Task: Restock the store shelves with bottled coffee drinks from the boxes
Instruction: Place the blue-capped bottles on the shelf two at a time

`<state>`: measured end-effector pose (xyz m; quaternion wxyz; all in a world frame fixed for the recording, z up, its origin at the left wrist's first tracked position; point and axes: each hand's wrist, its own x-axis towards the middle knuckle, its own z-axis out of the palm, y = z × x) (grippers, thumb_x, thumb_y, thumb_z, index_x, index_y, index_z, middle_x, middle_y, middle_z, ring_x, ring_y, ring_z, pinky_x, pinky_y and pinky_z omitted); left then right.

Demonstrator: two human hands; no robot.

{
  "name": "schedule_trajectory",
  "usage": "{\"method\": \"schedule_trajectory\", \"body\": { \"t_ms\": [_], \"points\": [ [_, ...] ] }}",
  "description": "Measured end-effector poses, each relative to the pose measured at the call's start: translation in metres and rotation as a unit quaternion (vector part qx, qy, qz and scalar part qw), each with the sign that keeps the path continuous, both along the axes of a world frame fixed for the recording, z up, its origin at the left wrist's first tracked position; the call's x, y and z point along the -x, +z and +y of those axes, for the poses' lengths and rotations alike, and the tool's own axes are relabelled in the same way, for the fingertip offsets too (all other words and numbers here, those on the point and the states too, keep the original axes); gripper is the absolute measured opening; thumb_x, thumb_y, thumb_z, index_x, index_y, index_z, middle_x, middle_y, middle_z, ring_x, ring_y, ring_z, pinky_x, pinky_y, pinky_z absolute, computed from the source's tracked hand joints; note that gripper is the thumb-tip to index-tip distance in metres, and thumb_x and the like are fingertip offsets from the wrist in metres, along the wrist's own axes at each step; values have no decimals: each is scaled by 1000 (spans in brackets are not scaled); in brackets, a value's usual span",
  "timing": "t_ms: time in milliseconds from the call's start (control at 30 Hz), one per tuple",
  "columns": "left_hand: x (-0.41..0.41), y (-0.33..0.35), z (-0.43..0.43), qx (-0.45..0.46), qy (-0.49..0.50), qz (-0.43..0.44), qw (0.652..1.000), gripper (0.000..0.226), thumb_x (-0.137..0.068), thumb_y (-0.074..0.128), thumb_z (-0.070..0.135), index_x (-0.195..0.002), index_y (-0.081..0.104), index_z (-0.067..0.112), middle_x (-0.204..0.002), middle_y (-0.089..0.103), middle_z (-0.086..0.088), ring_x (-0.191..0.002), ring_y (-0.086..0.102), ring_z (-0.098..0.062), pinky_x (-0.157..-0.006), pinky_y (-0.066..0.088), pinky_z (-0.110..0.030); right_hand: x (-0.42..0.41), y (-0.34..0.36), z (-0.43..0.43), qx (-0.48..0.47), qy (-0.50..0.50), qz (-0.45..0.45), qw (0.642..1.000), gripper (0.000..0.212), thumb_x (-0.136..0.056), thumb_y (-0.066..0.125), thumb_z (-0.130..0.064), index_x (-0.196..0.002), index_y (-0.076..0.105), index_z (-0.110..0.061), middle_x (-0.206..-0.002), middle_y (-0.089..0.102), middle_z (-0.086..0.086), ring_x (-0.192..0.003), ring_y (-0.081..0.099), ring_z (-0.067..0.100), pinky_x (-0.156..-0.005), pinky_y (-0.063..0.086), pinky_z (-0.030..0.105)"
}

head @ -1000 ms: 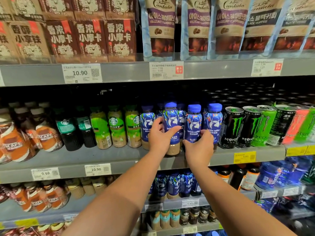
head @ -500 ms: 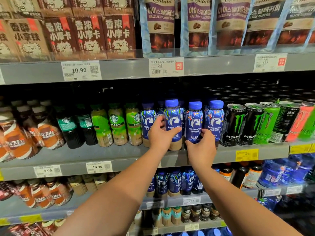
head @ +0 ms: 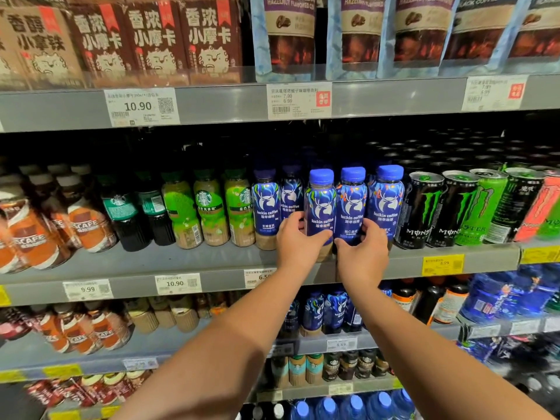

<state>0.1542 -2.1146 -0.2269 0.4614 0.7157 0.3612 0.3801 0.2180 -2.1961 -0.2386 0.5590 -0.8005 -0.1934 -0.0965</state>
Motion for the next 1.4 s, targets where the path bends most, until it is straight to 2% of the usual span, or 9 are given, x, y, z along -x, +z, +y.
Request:
{"method": "schedule_trajectory", "body": {
  "t_ms": [200, 333, 500, 600, 700, 800, 1167, 1300, 1400],
  "points": [
    [4, 2, -6, -6, 0, 1, 1000, 55, -72, 81, 29, -118, 57, 15, -112, 64, -1, -98, 63, -16, -87, 53, -38, -1, 0, -2, -7, 6, 14, 1000, 53, -74, 79, -17, -120, 53, -11, -117, 55, 6, -105, 56, 24, -91, 48, 40],
    [17, -1, -7, -16, -15, 37, 999, 55, -75, 78, 30, -121, 54, 15, -114, 56, 2, -99, 58, -16, -89, 51, -36, 2, 0, -8, -27, 10, 14, 999, 43, -76, 76, -17, -112, 54, -8, -102, 53, 2, -95, 55, 21, -85, 48, 39],
    [57, 2, 3, -124, -27, 137, 982, 32, -84, 67, 33, -110, 59, 18, -105, 55, 3, -98, 57, -18, -87, 48, -34, 23, -1, -17, 93, 93, -36, 991, 11, -83, 60, -14, -90, 53, -12, -83, 54, 3, -76, 49, 23, -66, 35, 30],
    [95, 5, 6, -192, -66, 240, 949, 25, -86, 60, 33, -107, 61, 20, -108, 61, 1, -100, 57, -20, -82, 45, -32, 49, 3, -14, 257, 145, -74, 952, 6, -82, 56, -17, -79, 51, -16, -85, 62, 10, -82, 56, 31, -66, 37, 31],
    [144, 1, 9, -231, -93, 304, 919, 22, -86, 55, 32, -103, 63, 22, -109, 65, -1, -104, 57, -25, -81, 46, -34, 82, 0, -5, 423, 178, -74, 886, 18, -84, 55, -24, -95, 61, -11, -104, 66, 16, -99, 61, 34, -76, 46, 34],
    [197, -11, 20, -252, -128, 386, 878, 25, -87, 55, 33, -106, 64, 20, -109, 66, -4, -106, 58, -27, -82, 47, -33, 128, -9, 5, 512, 198, -68, 833, 30, -85, 56, -29, -108, 61, -11, -117, 63, 14, -109, 59, 32, -83, 48, 34],
    [331, -82, 52, -195, -203, 505, 816, 23, -90, 48, 31, -96, 62, 14, -102, 63, -9, -98, 60, -30, -78, 49, -36, 273, -68, 30, 578, 231, -85, 778, 33, -84, 53, -26, -113, 61, -10, -119, 63, 15, -110, 61, 32, -85, 49, 36],
    [357, -123, 44, -276, -182, 405, 852, 42, -98, 33, 32, -84, 65, 9, -87, 65, -11, -84, 64, -28, -69, 50, -30, 301, -112, 31, 598, 272, -57, 752, 33, -87, 50, -24, -116, 58, -10, -123, 59, 14, -113, 57, 32, -88, 47, 36],
    [373, -164, 35, -162, -220, 512, 814, 23, -90, 49, 29, -96, 64, 13, -96, 62, -8, -95, 59, -29, -73, 44, -34, 312, -151, 29, 631, 293, -43, 717, 42, -90, 51, -28, -128, 51, -9, -132, 54, 14, -121, 53, 31, -95, 44, 38]
  ]
}}
